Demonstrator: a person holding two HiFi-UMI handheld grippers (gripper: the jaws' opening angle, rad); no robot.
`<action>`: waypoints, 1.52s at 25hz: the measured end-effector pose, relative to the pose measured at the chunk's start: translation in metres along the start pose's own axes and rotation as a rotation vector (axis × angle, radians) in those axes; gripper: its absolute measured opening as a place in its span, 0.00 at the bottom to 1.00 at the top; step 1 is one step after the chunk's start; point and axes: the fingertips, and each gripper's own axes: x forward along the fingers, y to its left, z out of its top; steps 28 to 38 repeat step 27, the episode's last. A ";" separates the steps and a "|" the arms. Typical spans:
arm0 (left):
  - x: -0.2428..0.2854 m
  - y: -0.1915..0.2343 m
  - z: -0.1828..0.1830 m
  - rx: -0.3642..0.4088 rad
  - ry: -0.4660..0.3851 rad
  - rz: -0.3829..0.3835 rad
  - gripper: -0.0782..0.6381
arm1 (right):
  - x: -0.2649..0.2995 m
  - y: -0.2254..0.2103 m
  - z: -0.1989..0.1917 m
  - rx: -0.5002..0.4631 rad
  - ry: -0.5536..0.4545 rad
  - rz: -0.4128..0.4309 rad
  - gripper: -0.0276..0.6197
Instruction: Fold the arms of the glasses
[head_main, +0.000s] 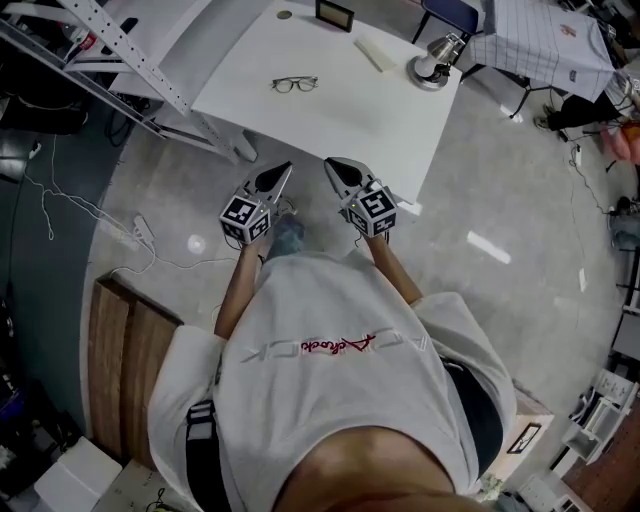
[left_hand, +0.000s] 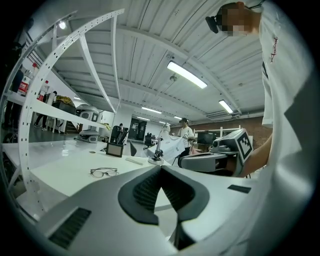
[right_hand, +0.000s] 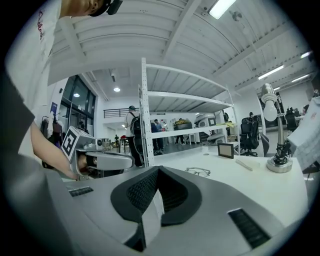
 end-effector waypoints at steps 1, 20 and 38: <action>-0.004 -0.002 -0.001 0.001 -0.002 0.004 0.15 | -0.002 0.003 -0.001 -0.002 -0.001 -0.001 0.07; -0.028 -0.029 -0.005 0.012 -0.036 -0.008 0.15 | -0.024 0.034 0.001 -0.047 0.002 -0.011 0.07; -0.031 -0.026 -0.006 0.018 -0.035 -0.013 0.15 | -0.021 0.040 -0.001 -0.055 0.000 -0.012 0.07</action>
